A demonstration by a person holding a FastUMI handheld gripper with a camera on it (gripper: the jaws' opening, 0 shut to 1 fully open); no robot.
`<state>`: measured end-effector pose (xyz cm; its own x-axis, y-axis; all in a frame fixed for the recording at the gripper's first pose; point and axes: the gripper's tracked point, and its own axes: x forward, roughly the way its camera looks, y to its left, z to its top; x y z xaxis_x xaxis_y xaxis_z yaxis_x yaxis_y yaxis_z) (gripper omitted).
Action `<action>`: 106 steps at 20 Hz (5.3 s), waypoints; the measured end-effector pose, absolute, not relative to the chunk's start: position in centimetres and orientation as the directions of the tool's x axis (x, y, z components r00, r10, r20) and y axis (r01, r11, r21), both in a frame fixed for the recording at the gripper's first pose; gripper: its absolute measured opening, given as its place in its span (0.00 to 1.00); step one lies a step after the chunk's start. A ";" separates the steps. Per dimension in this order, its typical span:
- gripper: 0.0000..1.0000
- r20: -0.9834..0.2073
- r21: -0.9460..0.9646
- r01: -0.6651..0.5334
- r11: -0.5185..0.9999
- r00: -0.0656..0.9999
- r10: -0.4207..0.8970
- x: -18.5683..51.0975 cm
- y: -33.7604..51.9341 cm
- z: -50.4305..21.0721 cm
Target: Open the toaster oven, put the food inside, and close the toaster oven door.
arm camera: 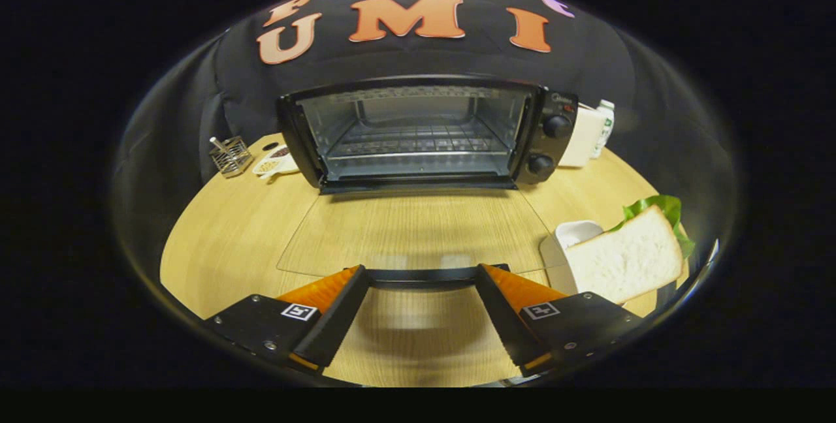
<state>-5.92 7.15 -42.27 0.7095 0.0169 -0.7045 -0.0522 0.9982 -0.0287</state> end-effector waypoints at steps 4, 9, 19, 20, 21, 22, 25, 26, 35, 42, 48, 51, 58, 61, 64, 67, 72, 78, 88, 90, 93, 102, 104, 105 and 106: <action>0.98 -0.713 -0.024 -0.078 0.997 0.700 0.038 -6.6 6.2 -42.2; 0.99 -0.664 -0.017 -0.109 0.994 0.744 0.070 -6.3 4.0 -37.2; 0.99 -0.668 -0.050 -0.180 0.982 0.737 0.101 -7.9 -6.6 -29.6; 0.99 -0.672 -0.053 -0.169 0.984 0.735 0.090 -7.8 -8.0 -29.2; 0.99 -0.679 -0.055 -0.164 0.985 0.730 0.083 -7.7 -9.1 -28.9; 0.99 -0.687 -0.060 -0.161 0.985 0.723 0.076 -7.7 -10.1 -29.0; 0.99 -0.720 -0.047 -0.165 0.985 0.689 0.081 -7.0 -12.3 -29.6; 0.99 -0.733 -0.017 -0.166 0.986 0.673 0.101 -7.0 -12.6 -29.9; 0.89 -0.833 0.357 0.005 0.934 0.454 0.316 -5.1 -14.3 -36.1; 0.46 -0.847 0.398 0.010 0.917 0.387 0.363 -5.7 -14.0 -37.2; 0.30 -0.878 0.274 -0.032 0.961 0.399 0.264 -5.8 -14.9 -34.3; 0.30 -0.851 0.260 -0.021 0.965 0.468 0.239 -4.7 -14.7 -30.9; 0.30 -0.666 0.464 0.139 0.875 0.706 0.241 -3.3 -9.3 -23.9; 0.30 -0.567 0.605 0.196 0.772 0.787 0.245 -3.4 -4.7 -24.3; 0.30 -0.527 0.694 0.257 0.672 0.818 0.232 -3.4 -0.5 -27.1; 0.30 -0.463 0.787 0.277 0.550 0.856 0.231 -2.3 3.3 -29.0; 0.30 -0.402 0.864 0.308 0.398 0.898 0.178 2.6 7.6 -31.0; 0.30 -0.401 0.883 0.355 0.308 0.910 0.102 8.7 9.3 -33.0; 0.35 -0.434 0.896 0.437 0.074 0.899 -0.055 13.7 7.8 -36.0; 0.42 -0.483 0.871 0.487 0.059 0.873 -0.068 13.9 8.0 -37.0; 0.76 -0.520 0.851 0.520 0.075 0.854 -0.015 12.4 9.2 -37.1; 0.98 -0.551 0.824 0.538 0.179 0.834 0.031 8.1 9.5 -36.0; 0.98 -0.545 0.822 0.525 0.222 0.838 0.038 6.7 9.4 -35.1; 0.98 -0.552 0.814 0.523 0.254 0.832 0.054 5.7 9.7 -34.8; 0.98 -0.554 0.805 0.510 0.303 0.830 0.074 4.8 10.1 -34.4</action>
